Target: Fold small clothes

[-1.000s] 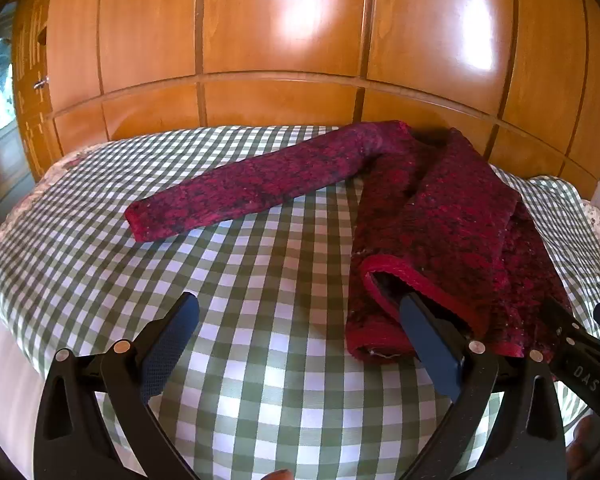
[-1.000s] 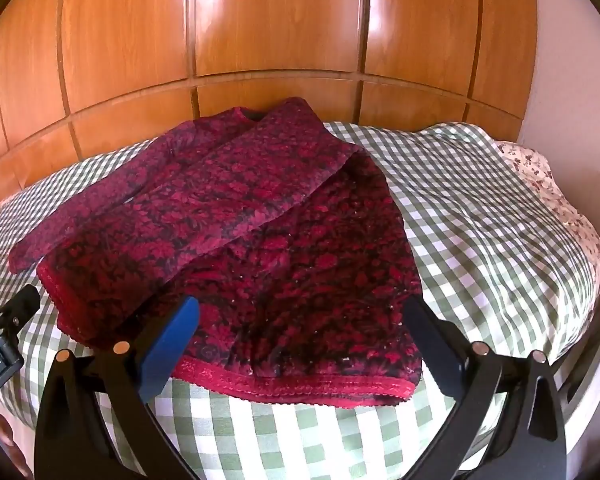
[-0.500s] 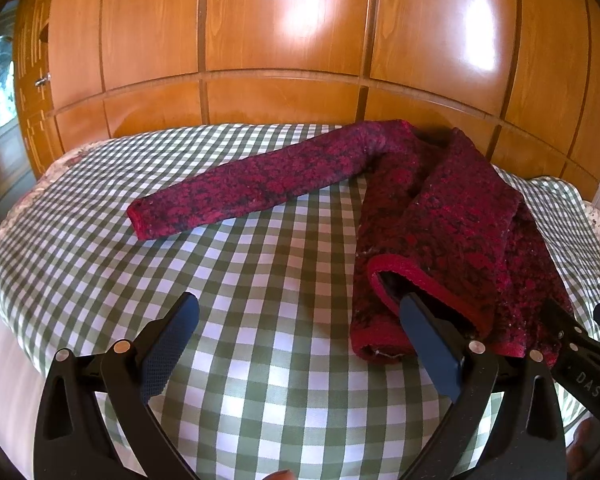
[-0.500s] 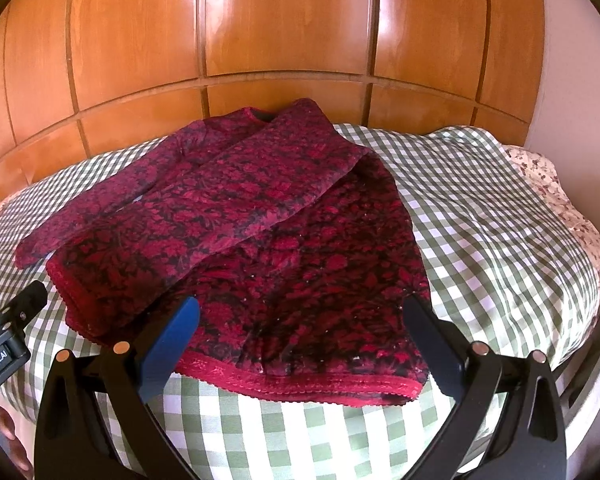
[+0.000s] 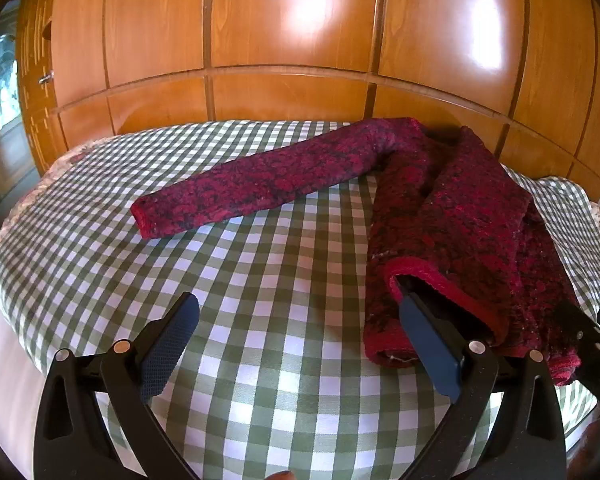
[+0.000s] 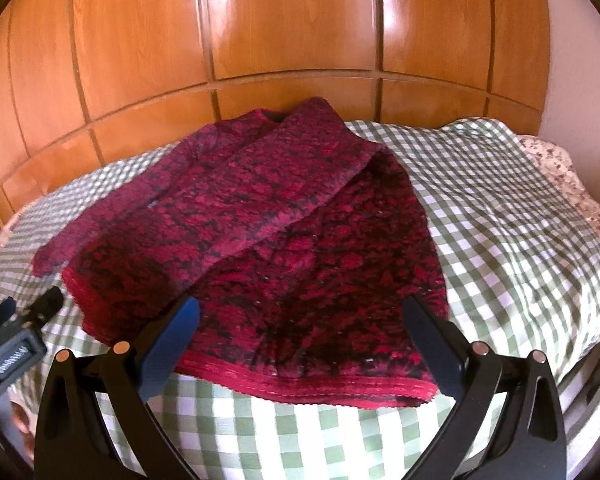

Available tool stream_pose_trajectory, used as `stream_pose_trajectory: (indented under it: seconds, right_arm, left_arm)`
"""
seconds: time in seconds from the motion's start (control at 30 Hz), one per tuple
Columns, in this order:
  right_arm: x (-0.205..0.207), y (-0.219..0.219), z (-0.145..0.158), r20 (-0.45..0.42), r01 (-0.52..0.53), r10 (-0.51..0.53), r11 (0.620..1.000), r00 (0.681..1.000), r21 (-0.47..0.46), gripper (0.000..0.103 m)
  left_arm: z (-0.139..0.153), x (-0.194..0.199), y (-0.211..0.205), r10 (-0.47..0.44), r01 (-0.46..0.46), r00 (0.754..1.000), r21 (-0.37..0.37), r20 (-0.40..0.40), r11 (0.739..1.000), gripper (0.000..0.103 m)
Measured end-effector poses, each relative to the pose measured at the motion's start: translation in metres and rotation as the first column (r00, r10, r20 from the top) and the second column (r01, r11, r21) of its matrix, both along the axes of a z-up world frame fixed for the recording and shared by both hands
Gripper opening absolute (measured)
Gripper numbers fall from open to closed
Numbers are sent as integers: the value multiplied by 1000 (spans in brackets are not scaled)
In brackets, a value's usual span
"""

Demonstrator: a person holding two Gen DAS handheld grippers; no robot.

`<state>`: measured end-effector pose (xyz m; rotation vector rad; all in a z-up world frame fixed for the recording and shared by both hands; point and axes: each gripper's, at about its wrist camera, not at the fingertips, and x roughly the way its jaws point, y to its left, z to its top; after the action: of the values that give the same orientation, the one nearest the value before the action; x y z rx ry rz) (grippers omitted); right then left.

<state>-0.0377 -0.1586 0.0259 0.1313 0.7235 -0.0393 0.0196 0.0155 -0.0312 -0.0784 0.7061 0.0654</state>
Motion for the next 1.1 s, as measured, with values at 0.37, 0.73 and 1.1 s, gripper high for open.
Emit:
stream_pose_trajectory:
  seconds: [0.37,0.73,1.1]
  right_arm:
    - [13,-9,-4,-50,-106,123,960,991,258,75]
    - [75,25,-31,-204,-138,332,769,921,625,62]
    - [71,-31,52,-1,-153,154,983,988,103,10]
  left_arm:
    - [-16,8,13,14,-15,999,-17,-38,1000,99]
    - [-26,12,40,29,-31,999,-65,-32,997,99]
    - [-36,22,44,-49,40,993,-83,-106,996,99]
